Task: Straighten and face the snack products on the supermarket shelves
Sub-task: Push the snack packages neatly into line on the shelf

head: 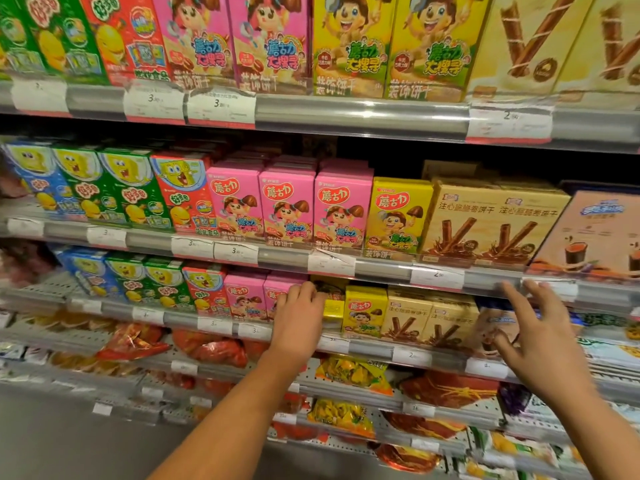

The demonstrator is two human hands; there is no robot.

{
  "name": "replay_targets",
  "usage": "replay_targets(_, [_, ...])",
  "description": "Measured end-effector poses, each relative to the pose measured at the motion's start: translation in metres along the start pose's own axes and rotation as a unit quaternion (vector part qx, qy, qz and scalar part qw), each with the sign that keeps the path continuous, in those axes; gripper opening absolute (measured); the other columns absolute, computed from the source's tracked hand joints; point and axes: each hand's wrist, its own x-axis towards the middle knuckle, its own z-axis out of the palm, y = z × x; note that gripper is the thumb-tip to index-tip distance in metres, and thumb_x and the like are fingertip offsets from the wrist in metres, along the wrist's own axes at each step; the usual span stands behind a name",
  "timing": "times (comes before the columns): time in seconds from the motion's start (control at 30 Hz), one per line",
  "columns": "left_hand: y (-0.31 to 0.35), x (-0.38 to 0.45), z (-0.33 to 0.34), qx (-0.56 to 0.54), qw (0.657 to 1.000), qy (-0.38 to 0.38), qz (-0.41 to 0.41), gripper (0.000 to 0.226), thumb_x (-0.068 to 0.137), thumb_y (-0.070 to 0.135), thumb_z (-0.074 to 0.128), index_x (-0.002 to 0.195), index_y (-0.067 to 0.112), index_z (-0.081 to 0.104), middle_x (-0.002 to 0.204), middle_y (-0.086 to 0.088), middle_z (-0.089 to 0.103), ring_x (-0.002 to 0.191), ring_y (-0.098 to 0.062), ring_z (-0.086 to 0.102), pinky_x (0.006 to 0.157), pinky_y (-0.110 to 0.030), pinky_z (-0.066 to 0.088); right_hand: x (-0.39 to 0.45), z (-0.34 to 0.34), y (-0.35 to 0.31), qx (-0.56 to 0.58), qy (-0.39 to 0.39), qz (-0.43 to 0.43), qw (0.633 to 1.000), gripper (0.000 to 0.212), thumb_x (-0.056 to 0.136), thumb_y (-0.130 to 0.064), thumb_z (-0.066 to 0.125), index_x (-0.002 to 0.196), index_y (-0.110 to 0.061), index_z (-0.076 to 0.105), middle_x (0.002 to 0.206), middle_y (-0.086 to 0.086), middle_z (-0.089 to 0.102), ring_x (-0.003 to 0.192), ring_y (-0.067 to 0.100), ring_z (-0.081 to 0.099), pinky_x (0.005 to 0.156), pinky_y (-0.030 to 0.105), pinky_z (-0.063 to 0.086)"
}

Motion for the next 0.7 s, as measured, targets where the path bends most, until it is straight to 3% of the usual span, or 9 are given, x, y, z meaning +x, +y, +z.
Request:
replay_targets(0.1, [-0.001, 0.001, -0.001, 0.029, 1.000, -0.001, -0.001, 0.054, 0.066, 0.015, 0.088, 0.117, 0.024, 0.070, 0.114, -0.002, 0.061, 0.103, -0.027, 0.059, 0.083, -0.042, 0.049, 0.000, -0.002, 0.001, 0.001, -0.007, 0.003, 1.000, 0.084, 0.077, -0.019, 0.082, 0.152, -0.016, 0.045, 0.151, 0.019, 0.036, 0.142, 0.040, 0.033, 0.093, 0.056, 0.053])
replay_targets(0.37, [-0.002, 0.005, 0.005, 0.036, 0.999, -0.008, -0.009, 0.064, 0.067, 0.008, 0.086, 0.127, 0.023, 0.067, 0.119, -0.003, 0.067, 0.106, -0.029, 0.062, 0.085, -0.045, 0.054, 0.000, -0.006, -0.002, 0.002, -0.032, 0.014, 0.999, 0.082, 0.083, -0.027, 0.075, 0.156, -0.021, 0.037, 0.157, 0.014, 0.028, 0.147, 0.037, 0.027, 0.095, 0.051, 0.053])
replay_targets(0.47, [0.003, 0.006, 0.010, 0.014, 1.000, 0.014, 0.007, 0.070, 0.069, -0.004, 0.077, 0.135, 0.015, 0.064, 0.127, -0.010, 0.069, 0.116, -0.035, 0.062, 0.094, -0.049, 0.055, -0.001, -0.008, -0.002, 0.007, -0.042, 0.014, 0.999, 0.080, 0.084, -0.028, 0.072, 0.156, -0.023, 0.035, 0.158, 0.012, 0.024, 0.148, 0.037, 0.027, 0.090, 0.048, 0.055])
replay_targets(0.6, [0.005, 0.002, 0.025, 0.049, 0.998, 0.016, 0.021, 0.072, 0.072, 0.010, 0.079, 0.141, 0.006, 0.057, 0.135, -0.019, 0.063, 0.128, -0.045, 0.054, 0.105, -0.061, 0.045, -0.001, -0.013, 0.001, 0.008, -0.053, 0.006, 0.999, 0.079, 0.086, -0.030, 0.071, 0.156, -0.025, 0.034, 0.161, 0.011, 0.022, 0.151, 0.034, 0.021, 0.088, 0.043, 0.056])
replay_targets(0.7, [0.005, 0.002, 0.032, 0.053, 0.998, 0.001, 0.023, 0.082, 0.070, 0.019, 0.081, 0.145, 0.004, 0.051, 0.138, -0.022, 0.059, 0.130, -0.049, 0.050, 0.106, -0.066, 0.040, -0.002, -0.016, 0.004, 0.012, -0.060, -0.001, 0.998, 0.079, 0.089, -0.032, 0.067, 0.158, -0.026, 0.030, 0.163, 0.007, 0.016, 0.152, 0.031, 0.019, 0.095, 0.041, 0.054])
